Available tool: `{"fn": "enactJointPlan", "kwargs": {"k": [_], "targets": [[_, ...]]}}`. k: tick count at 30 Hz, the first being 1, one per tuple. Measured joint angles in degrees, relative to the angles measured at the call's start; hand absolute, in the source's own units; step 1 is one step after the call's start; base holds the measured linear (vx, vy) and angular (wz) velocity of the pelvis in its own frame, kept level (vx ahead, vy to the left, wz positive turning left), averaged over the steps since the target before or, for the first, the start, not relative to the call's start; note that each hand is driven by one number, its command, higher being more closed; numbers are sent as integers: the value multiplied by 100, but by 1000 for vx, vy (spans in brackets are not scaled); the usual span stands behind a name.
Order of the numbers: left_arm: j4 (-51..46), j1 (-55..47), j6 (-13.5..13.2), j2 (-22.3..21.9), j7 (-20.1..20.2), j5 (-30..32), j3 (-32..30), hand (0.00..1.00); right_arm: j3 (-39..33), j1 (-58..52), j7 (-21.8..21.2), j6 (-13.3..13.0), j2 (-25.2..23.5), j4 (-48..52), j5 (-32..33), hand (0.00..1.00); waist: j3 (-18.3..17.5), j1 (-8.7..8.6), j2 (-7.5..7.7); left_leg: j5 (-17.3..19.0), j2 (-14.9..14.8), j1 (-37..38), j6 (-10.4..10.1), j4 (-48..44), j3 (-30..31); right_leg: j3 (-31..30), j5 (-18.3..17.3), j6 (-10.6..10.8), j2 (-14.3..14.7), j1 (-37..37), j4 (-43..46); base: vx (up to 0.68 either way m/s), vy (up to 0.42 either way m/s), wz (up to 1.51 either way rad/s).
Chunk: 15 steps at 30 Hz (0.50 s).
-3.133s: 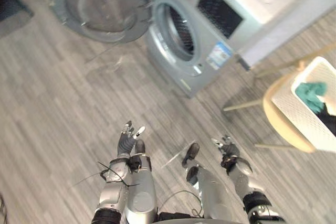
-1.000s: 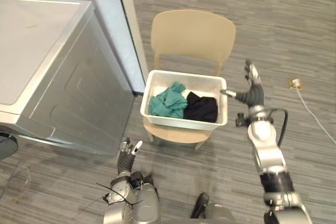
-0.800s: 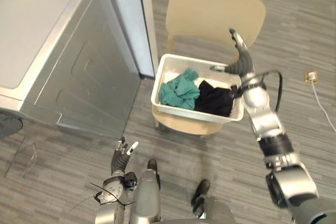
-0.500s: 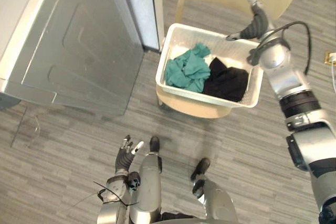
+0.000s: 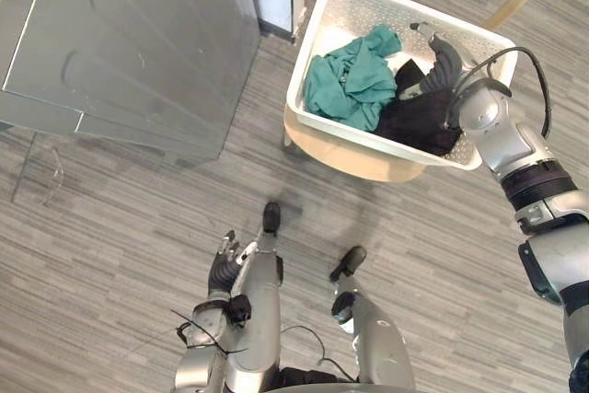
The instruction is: Pick up the laundry basket with both hands and put the clothes into the washing machine.
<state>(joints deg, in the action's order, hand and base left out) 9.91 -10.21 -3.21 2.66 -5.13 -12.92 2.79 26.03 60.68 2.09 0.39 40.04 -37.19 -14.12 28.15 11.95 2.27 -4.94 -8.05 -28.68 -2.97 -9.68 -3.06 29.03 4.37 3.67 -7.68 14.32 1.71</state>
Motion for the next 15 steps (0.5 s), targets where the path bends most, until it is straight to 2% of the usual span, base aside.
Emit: {"fn": "enactJointPlan", "kwargs": {"k": [4,7,11,15], "targets": [[57,48,-1,55,-13,-3,134,0,98,4,28,4,-62,-53,-11,0,5,20,10,-111,21,0,-3,137,56,80,7,-9,6,7,-15,-29,27,11],[213,122,6,93,-22,-46,190,0,102,91,39,8,-233,-513,-140,0,5,148,11,-188,5,-1,-29,235,110,93,47,-30,60,11,-105,0,0,0],[209,216,-34,101,-29,-172,316,0,192,522,49,21,-405,-1511,-223,0,5,180,11,-451,0,-61,-52,565,193,230,75,-66,119,118,-165,-36,1,13],[275,378,-54,73,-35,-269,552,0,191,944,148,36,-545,-2518,-410,0,7,314,7,-630,-8,-115,-65,781,298,305,108,-82,161,206,-218,-34,7,6]]}}
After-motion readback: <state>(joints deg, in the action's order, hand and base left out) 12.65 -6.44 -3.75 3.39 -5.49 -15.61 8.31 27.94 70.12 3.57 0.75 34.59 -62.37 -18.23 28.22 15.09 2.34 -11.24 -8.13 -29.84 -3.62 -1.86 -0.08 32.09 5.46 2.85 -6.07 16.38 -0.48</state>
